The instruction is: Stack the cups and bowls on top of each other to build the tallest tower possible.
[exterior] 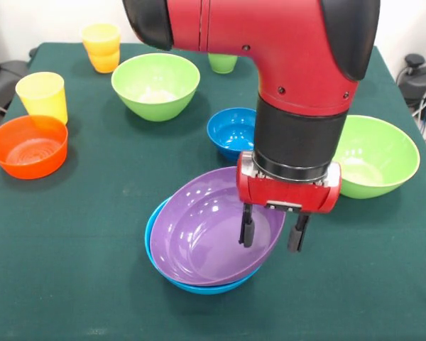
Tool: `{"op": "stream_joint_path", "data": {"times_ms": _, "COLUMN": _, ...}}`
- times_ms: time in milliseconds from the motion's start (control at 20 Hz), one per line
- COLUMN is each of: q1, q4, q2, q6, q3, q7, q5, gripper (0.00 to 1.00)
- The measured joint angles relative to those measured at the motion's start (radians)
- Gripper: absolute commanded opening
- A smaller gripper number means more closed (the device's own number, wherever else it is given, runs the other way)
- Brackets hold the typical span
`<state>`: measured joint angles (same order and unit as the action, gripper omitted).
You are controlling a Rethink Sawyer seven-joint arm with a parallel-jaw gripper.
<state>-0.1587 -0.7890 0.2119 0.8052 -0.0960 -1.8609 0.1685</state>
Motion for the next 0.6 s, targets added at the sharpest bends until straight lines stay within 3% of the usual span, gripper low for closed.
{"op": "stream_joint_path", "data": {"times_ms": 50, "q1": 0.000, "q4": 0.000, "q2": -0.009, "q6": 0.000, "q3": -0.001, "q7": 0.000, "q5": 0.002, "gripper": 0.00}}
{"op": "stream_joint_path", "data": {"times_ms": 600, "q1": 0.000, "q4": 0.001, "q2": -0.002, "q6": 0.000, "q3": -0.008, "q7": 0.000, "q5": 0.010, "gripper": 0.00}}
